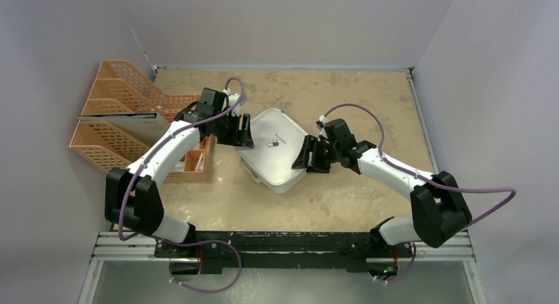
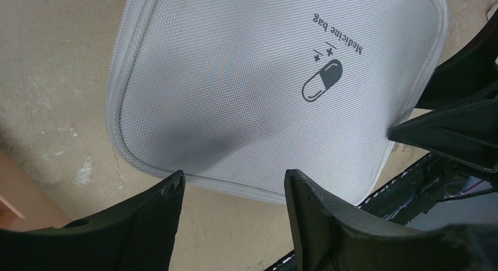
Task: Organize the medicine kit
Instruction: Close the medicine box at the center of the board, then adjust the medicine box at the center of the board.
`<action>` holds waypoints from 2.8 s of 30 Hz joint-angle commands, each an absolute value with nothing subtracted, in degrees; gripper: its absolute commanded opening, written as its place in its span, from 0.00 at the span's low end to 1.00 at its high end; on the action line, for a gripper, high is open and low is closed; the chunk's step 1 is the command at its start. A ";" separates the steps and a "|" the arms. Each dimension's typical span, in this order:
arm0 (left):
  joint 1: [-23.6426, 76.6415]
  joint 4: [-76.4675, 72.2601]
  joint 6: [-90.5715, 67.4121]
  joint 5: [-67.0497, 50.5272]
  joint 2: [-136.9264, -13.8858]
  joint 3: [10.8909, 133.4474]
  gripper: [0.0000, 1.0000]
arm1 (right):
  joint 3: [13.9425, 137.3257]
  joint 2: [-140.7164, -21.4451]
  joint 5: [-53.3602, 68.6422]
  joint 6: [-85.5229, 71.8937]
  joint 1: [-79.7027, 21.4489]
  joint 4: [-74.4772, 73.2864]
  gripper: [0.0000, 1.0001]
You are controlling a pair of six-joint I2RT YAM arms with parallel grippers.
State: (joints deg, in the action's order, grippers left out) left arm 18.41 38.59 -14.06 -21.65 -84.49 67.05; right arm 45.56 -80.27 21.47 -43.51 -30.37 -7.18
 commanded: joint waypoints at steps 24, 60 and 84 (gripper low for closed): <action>18.46 38.17 -12.48 -23.58 -84.37 64.64 0.45 | 64.69 -80.53 2.81 -18.34 -16.79 -29.53 0.92; 18.42 43.39 -11.44 -16.91 -93.16 82.67 0.46 | 55.59 -85.55 8.36 -21.41 -18.91 -21.23 0.50; 15.66 42.71 -7.87 -20.06 -105.97 90.25 0.66 | 44.75 -65.69 18.04 -46.77 -19.05 -15.05 0.58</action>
State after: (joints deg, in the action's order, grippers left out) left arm 17.04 42.54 -9.85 -17.23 -104.03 86.61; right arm 49.45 -68.73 8.60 -35.92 -18.74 -23.57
